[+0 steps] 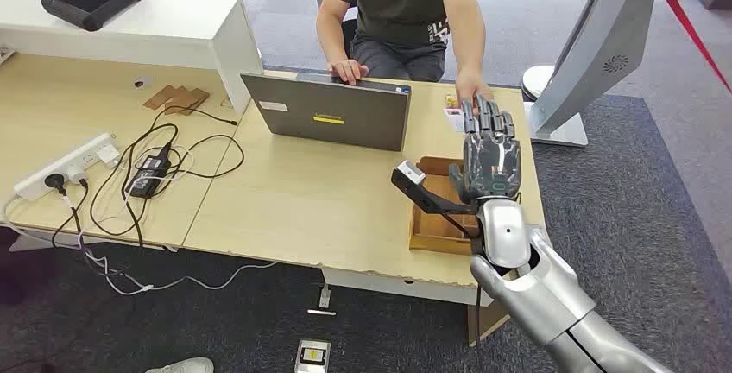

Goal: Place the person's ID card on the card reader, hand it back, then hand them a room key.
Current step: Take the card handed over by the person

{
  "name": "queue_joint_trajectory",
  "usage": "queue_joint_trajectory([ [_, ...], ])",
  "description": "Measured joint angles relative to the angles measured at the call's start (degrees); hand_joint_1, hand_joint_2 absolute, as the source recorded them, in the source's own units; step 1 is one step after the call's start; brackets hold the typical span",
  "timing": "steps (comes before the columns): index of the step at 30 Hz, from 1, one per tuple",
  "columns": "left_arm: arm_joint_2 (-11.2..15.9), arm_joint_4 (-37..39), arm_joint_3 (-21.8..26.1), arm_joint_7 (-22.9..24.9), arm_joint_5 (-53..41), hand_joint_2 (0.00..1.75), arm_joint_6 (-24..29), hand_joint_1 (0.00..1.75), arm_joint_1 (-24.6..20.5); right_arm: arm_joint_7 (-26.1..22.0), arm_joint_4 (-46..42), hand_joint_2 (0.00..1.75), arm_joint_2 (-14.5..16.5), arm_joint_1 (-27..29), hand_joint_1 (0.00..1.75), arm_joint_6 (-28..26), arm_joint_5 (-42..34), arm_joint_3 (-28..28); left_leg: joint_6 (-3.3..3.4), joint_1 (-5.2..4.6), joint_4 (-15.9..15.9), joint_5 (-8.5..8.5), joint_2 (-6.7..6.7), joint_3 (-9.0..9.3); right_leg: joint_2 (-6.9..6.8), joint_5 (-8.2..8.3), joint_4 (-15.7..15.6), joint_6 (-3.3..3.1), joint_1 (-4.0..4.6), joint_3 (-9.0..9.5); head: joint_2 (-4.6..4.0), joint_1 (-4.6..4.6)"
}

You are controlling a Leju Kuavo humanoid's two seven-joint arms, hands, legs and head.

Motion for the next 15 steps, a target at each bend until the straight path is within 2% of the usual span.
queue_joint_trajectory([
  [12, 0.0, 0.0, 0.0, -0.01, -0.06, 1.75, 0.03, 0.0, -0.09, 0.31, 0.5, 1.75, 0.21, -0.09, 0.0, -0.16, 0.37, 0.21, 0.0, 0.0, 0.0, 0.0, 0.0, 0.0, 0.0, 0.0, 0.0, 0.0, 0.0, 0.0, 0.0, 0.0],
  [15, 0.0, 0.03, -0.02, -0.02, -0.12, 1.75, 0.09, 0.0, -0.19, 0.79, 1.58, 1.75, 0.4, -0.38, 1.18, 0.22, 0.81, 0.42, 0.0, 0.0, 0.0, 0.0, 0.0, 0.0, 0.0, 0.0, 0.0, 0.0, 0.0, -0.01, 0.0, 0.01],
])
